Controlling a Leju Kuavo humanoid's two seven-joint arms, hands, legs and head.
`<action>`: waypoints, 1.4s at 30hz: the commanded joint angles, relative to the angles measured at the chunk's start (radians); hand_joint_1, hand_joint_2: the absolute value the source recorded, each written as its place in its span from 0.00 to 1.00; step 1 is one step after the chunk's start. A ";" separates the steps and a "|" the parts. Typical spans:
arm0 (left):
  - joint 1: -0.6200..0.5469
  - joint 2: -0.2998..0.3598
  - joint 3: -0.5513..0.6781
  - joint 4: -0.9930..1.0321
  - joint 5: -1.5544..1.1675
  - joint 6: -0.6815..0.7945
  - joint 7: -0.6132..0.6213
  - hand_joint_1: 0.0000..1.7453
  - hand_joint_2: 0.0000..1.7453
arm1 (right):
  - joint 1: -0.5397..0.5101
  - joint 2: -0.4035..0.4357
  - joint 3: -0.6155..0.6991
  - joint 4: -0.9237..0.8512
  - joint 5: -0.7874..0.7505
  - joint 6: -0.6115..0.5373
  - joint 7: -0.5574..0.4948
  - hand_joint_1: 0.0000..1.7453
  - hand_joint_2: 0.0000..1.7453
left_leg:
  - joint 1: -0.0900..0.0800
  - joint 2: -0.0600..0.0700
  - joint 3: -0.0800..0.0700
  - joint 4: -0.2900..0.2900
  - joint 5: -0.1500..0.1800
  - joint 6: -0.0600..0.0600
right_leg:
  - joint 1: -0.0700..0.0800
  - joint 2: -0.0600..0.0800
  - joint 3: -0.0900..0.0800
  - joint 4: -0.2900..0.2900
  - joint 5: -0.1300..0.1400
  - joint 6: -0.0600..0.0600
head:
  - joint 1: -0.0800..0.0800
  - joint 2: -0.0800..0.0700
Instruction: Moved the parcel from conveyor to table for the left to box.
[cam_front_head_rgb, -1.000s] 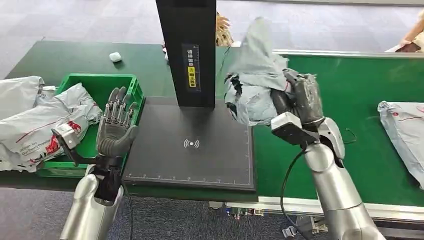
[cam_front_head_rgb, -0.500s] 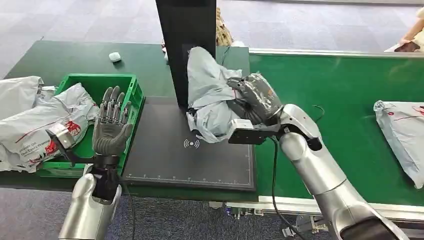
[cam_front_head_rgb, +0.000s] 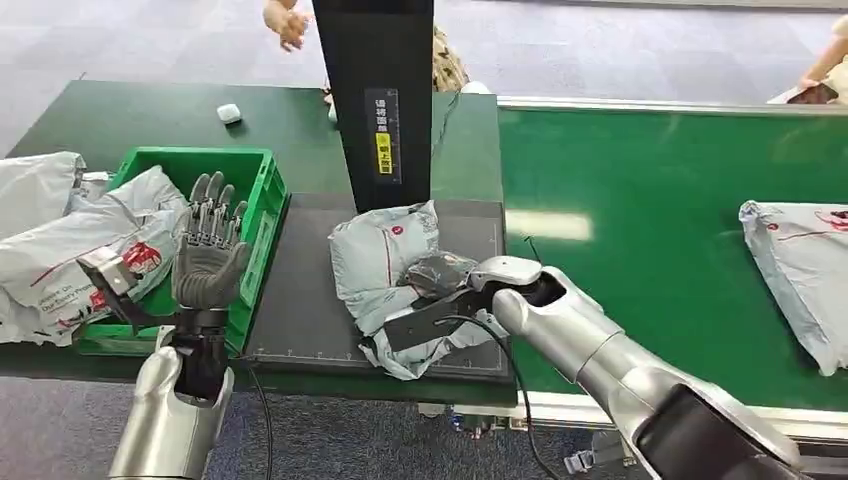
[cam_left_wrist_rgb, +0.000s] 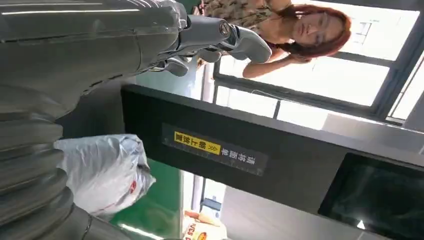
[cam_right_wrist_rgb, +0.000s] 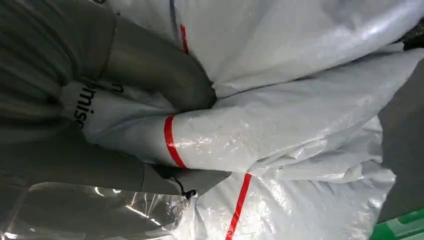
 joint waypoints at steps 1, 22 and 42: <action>-0.032 0.024 0.001 0.053 -0.005 0.000 0.008 0.00 1.00 | -0.061 0.040 0.143 0.174 0.000 0.013 0.001 1.00 1.00 | 0.000 0.001 0.004 -0.002 0.000 -0.001 | 0.001 0.000 0.004 -0.002 0.000 -0.001 | 0.000 0.000; 0.001 0.011 -0.031 0.006 -0.009 0.028 0.027 0.00 1.00 | 0.112 -0.023 -0.243 -0.146 -0.295 -0.464 -0.022 0.00 1.00 | 0.001 0.002 0.019 0.000 -0.002 0.001 | 0.001 0.001 0.021 -0.003 -0.001 0.001 | 0.000 0.000; -0.018 0.012 -0.036 0.036 0.001 0.031 0.016 0.00 1.00 | 0.145 0.032 -0.414 -0.180 -0.407 -0.525 -0.131 0.00 1.00 | 0.001 0.001 0.006 -0.001 0.001 0.002 | 0.001 0.001 0.007 -0.004 0.003 0.002 | -0.001 0.000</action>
